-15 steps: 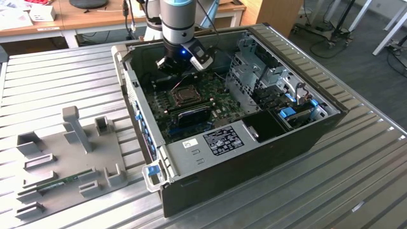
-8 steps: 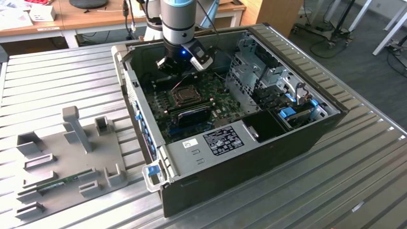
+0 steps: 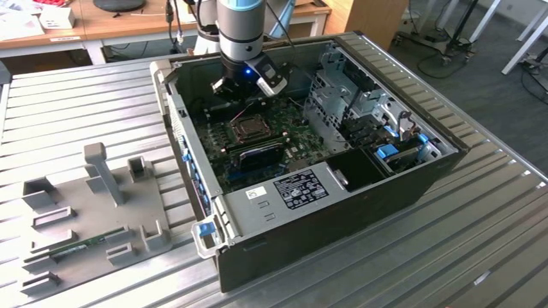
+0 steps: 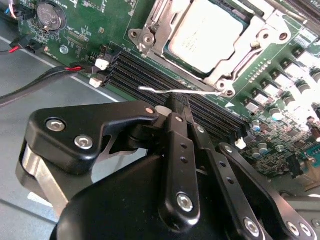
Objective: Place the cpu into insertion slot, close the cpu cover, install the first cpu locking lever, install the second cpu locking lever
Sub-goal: 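Install the first cpu locking lever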
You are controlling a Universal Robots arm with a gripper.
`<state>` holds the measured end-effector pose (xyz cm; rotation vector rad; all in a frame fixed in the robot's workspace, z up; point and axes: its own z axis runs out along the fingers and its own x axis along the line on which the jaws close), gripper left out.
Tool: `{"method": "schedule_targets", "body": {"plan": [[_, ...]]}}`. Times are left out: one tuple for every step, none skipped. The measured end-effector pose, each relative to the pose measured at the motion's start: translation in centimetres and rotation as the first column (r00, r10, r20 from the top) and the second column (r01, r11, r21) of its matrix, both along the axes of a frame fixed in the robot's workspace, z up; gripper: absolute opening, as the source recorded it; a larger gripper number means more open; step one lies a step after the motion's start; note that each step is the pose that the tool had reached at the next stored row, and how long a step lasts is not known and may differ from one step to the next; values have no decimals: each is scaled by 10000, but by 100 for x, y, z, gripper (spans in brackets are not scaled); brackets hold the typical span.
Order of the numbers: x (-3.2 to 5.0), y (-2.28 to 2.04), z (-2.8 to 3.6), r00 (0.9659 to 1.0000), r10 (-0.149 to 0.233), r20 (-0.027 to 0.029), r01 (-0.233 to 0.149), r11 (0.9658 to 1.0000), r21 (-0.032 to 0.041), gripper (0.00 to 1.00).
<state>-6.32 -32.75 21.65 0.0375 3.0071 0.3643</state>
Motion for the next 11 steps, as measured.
{"method": "schedule_targets", "body": {"plan": [[3,0,-7,10000,0,0,0,10000,0,10],[5,0,-15,10000,-1,0,1,10000,0,10],[8,0,-25,10000,-1,1,1,10000,1,10],[10,0,-34,10000,-1,0,1,10000,0,10],[12,0,-45,10000,0,0,0,10000,0,10],[14,0,-56,10000,-1,0,1,10000,0,10],[16,0,-66,10000,-1,0,1,10000,0,10],[17,0,-77,10000,-1,0,1,10000,-1,10],[19,0,-87,10000,0,0,0,10000,0,10],[21,0,-98,10000,-1,0,1,10000,0,10],[23,0,-109,10000,0,0,0,10000,-1,10]]}}
